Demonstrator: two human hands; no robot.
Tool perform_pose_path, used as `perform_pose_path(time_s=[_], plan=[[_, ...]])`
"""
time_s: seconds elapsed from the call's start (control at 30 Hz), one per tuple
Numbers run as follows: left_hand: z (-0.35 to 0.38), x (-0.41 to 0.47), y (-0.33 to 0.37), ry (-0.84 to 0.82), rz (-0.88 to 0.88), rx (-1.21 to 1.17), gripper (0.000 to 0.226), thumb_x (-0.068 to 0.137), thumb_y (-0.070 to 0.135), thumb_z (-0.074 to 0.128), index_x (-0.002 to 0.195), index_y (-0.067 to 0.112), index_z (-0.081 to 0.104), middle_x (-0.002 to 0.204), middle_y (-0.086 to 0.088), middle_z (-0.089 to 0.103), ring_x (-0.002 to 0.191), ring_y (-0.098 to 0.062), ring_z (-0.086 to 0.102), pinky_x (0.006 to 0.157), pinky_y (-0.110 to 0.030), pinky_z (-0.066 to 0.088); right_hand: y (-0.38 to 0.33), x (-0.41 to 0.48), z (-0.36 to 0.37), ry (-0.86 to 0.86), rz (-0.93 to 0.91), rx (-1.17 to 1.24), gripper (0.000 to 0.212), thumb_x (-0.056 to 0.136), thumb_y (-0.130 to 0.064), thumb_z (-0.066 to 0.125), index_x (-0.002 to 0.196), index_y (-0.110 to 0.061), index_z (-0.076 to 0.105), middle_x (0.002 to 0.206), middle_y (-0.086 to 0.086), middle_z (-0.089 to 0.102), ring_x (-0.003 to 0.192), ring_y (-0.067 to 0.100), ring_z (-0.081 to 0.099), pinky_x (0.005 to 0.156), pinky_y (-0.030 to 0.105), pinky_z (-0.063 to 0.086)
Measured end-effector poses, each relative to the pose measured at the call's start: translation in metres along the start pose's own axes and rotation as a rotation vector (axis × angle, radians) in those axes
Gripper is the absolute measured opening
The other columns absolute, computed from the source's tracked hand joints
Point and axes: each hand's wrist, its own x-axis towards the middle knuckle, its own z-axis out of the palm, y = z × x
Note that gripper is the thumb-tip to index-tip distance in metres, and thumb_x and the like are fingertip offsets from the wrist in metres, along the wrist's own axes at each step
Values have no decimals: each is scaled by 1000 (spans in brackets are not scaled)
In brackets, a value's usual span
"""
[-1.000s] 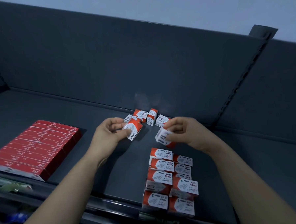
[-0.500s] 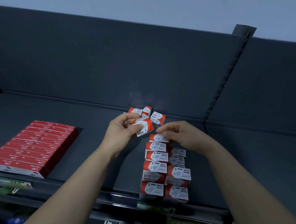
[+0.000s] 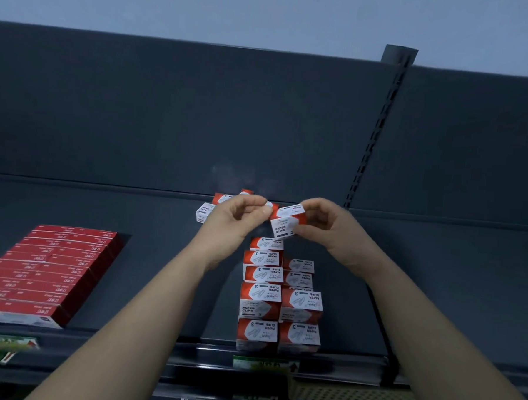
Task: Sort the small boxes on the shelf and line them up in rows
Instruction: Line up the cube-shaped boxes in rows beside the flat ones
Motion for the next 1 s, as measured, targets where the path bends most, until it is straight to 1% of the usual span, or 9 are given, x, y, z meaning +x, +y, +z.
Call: perform_pose_path(time_s=[0.1,0.23,0.33,0.43,0.53,0.6,0.7,0.87,1.0], plan=[[2,-6,-7,1,-66,69,29,90,34,62,116,21,62,108,11,66,91,8,61,66,-1,43,9,-15,-13,34,39,56,34,87,-11,65,118,-22,58,106,0,70,100,12,66,91,31,53],[3,-16,-17,-20,-141,1,33,91,37,58,121,23,58,113,8,66,102,-5,63,81,-15,47,17,-39,-25,32,76,154,29,85,-4,65,112,-13,60,106,7,70,102,23,66,88,31,54],[4,-25,-27,-23,-165,-55,41,91,39,58,128,24,53,117,6,65,104,-6,63,91,-22,47,20,-56,-22,-5,87,102,27,82,-2,68,107,-9,63,104,4,72,100,18,67,85,26,54],[5,-33,-41,-28,-220,-122,62,81,52,66,136,31,45,128,5,60,115,-11,59,103,-35,44,23,-68,-11,0,113,89,28,80,-3,70,107,-11,65,103,2,73,99,16,68,83,25,55],[6,-38,-51,-47,-278,-246,85,64,63,72,139,41,37,140,5,50,123,-17,54,108,-43,39,26,-74,-1,-5,132,78,29,80,-8,72,108,-15,67,105,-1,72,100,14,67,85,28,55],[9,-39,-52,-52,-299,-300,85,68,60,70,142,42,32,145,5,45,123,-18,54,109,-44,38,27,-77,3,-6,131,83,27,84,-9,68,110,-17,66,107,-2,71,102,12,66,85,28,54],[11,-40,-52,-73,-318,-297,84,73,60,65,146,41,26,148,6,42,124,-18,53,109,-44,37,26,-82,6,13,133,122,27,89,-3,59,113,-14,65,107,-1,72,102,10,66,79,17,52],[17,-44,-50,-98,-329,-274,71,88,55,56,148,41,21,129,7,60,114,-17,61,107,-44,40,26,-84,10,44,171,107,23,92,-10,57,111,-17,69,108,-6,72,103,6,65,82,17,50],[19,-45,-47,-118,-326,-287,72,89,54,52,149,40,15,128,7,60,115,-17,61,108,-44,39,26,-84,10,29,200,85,22,93,-12,56,110,-16,70,108,-4,72,101,6,66,80,16,50]])
